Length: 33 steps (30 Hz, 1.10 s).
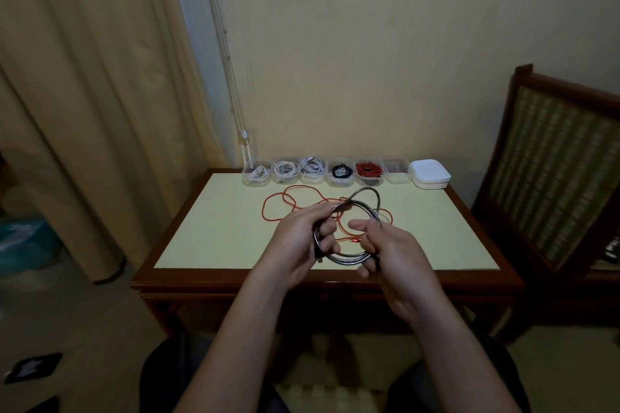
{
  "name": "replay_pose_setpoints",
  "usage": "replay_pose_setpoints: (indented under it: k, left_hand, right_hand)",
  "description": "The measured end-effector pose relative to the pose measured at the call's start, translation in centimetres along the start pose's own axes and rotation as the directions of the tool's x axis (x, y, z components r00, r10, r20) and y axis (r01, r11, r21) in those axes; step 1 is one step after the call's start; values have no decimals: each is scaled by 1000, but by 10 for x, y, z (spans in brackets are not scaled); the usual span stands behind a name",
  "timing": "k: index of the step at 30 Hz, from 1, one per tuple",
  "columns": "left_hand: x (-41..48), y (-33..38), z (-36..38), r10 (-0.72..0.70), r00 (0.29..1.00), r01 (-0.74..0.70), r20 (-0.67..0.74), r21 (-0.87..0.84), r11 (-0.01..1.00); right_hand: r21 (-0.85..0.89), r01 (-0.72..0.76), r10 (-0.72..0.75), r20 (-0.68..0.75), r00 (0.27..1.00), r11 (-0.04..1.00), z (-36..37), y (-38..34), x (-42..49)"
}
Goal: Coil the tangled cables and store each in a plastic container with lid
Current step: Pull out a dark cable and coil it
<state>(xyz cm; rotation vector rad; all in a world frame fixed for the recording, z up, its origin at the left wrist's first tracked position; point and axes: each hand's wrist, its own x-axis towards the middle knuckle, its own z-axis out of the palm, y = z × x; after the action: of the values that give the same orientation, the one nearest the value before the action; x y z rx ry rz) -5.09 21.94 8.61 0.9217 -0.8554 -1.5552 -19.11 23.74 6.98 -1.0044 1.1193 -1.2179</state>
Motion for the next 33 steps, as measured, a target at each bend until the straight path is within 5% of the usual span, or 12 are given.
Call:
replay_pose_setpoints:
  k: [4,7,12,18,24,27,30,33]
  left_hand:
    - [2,-8,2,57,998,-56,-3,58,997]
    - [4,-11,-1,142,988,-135,-65,97,986]
    - [6,5,-13,183,969,-196,-169,-62,979]
    - [4,15,10,25,996,-48,-84,-287,957]
    - [-3,20,22,-94,995,88,15,-509,856]
    - [-5,19,22,-131,990,135,47,-565,814]
    - [-4,17,23,-145,987,156,67,-594,789]
    - [-3,14,22,-149,987,155,61,-605,781]
  right_hand:
    - [-154,51,-45,44,998,987,-9,5,1]
    - [-450,175,-146,98,984,876,-17,2,-1]
    - [-617,286,-255,141,957,733,-45,-12,4]
    - [-746,322,-520,-38,853,583,-64,-12,13]
    - [-875,356,-611,91,787,328,-66,1,17]
    - [-795,421,-545,138,827,438,-58,0,11]
    - [-626,357,-443,19,896,694,-46,3,7]
    - [-94,219,-225,-68,972,971,-31,2,3]
